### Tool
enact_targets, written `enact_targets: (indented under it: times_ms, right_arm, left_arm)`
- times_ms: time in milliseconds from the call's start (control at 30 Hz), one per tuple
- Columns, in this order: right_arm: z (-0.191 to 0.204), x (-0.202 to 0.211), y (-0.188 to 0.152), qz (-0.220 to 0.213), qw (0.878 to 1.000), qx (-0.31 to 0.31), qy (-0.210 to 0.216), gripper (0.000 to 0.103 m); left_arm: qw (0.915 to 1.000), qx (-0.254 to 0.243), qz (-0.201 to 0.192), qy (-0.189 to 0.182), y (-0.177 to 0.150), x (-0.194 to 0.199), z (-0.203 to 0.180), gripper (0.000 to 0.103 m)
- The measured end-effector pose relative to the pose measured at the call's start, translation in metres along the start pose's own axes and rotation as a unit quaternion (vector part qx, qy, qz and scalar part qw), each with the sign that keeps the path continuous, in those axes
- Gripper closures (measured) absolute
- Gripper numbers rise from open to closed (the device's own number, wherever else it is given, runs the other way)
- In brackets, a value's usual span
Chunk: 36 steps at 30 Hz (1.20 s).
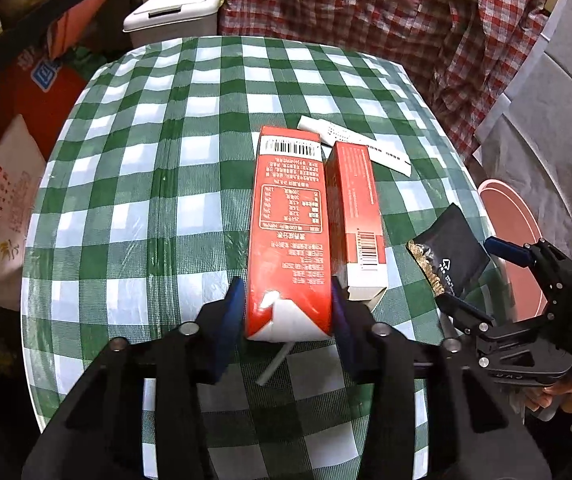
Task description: Collect trash
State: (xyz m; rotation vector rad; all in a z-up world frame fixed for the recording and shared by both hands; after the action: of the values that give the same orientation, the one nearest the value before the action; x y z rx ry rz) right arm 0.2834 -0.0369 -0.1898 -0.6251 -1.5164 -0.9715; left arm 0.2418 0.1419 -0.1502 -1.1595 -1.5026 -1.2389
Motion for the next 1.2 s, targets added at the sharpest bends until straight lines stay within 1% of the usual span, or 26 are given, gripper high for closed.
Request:
enact_targets:
  times_ms: [67,200,233,300,367,400,433,467,667,800,900,933,967,1000,1033,1200]
  right_arm:
    - [0.002,0.002,-0.002,-0.003,1.0,0.007,0.002,0.02]
    - [0.005,0.005,-0.004,-0.005,1.0,0.018,0.002,0.027]
    - [0.006,0.006,-0.005,-0.007,1.0,0.023,-0.001,0.032]
    - [0.011,0.009,-0.007,-0.012,0.999,0.039,-0.006,0.046]
    - [0.016,0.013,-0.009,-0.014,0.999,0.051,-0.008,0.079]
    - [0.016,0.014,-0.009,-0.015,0.999,0.05,-0.008,0.086]
    - [0.016,0.015,-0.009,-0.013,0.999,0.049,-0.01,0.101]
    - [0.016,0.015,-0.01,-0.012,0.999,0.05,-0.013,0.102]
    - [0.014,0.02,-0.015,-0.02,0.998,0.054,-0.018,0.103]
    - [0.002,0.03,-0.013,-0.036,0.999,0.028,-0.019,0.103]
    - [-0.003,0.033,-0.01,-0.043,0.999,0.01,-0.011,0.098]
    - [-0.004,0.033,-0.009,-0.042,0.999,0.005,-0.013,0.081]
    - [-0.005,0.033,-0.007,-0.044,0.999,0.0,-0.015,0.053]
    - [-0.005,0.033,-0.006,-0.049,0.999,-0.004,-0.017,0.044]
    - [-0.005,0.033,-0.004,-0.051,0.999,-0.004,-0.016,0.042]
    - [-0.009,0.024,0.009,-0.046,0.999,-0.012,-0.015,0.04]
  left_arm:
    - [1.0,-0.002,0.0,0.004,0.0,0.0,-0.001,0.064]
    - [1.0,-0.002,-0.001,0.005,-0.001,0.002,-0.001,0.064]
    - [1.0,-0.001,-0.002,0.005,-0.001,0.002,-0.001,0.064]
    - [1.0,0.0,-0.005,0.005,-0.001,0.004,0.001,0.064]
    - [0.9999,0.002,-0.009,0.004,-0.001,0.007,0.002,0.065]
    - [0.9999,0.003,-0.011,0.004,-0.001,0.009,0.003,0.065]
    - [0.9999,0.003,-0.013,0.004,-0.001,0.01,0.004,0.065]
    - [0.9999,0.003,-0.014,0.003,-0.001,0.011,0.005,0.065]
    - [0.9998,0.006,-0.019,0.002,-0.001,0.017,0.005,0.065]
    - [0.9997,0.009,-0.023,-0.001,-0.001,0.022,0.005,0.065]
    - [0.9997,0.009,-0.024,-0.001,-0.001,0.023,0.004,0.065]
    - [0.9997,0.009,-0.023,-0.001,-0.001,0.023,0.005,0.065]
    - [0.9997,0.009,-0.024,-0.002,-0.001,0.023,0.004,0.065]
    - [0.9996,0.01,-0.025,-0.002,-0.001,0.023,0.004,0.065]
    - [0.9996,0.01,-0.025,-0.001,-0.001,0.023,0.004,0.065]
    - [0.9995,0.017,-0.026,-0.004,-0.001,0.024,0.008,0.065]
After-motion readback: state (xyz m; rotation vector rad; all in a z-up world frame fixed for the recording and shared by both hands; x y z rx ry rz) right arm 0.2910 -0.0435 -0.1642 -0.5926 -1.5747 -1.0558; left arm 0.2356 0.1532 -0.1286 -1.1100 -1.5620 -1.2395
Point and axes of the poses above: each gripper's, at about its wrist camera, not at the fingertips, and x roughly against the way its jaws point, z to its left, y to its top, the point moved 4 cm from there along -x, roughly the way its jaws point, and after that the axes turned 14 degrees about z, right-handed, at the moved point
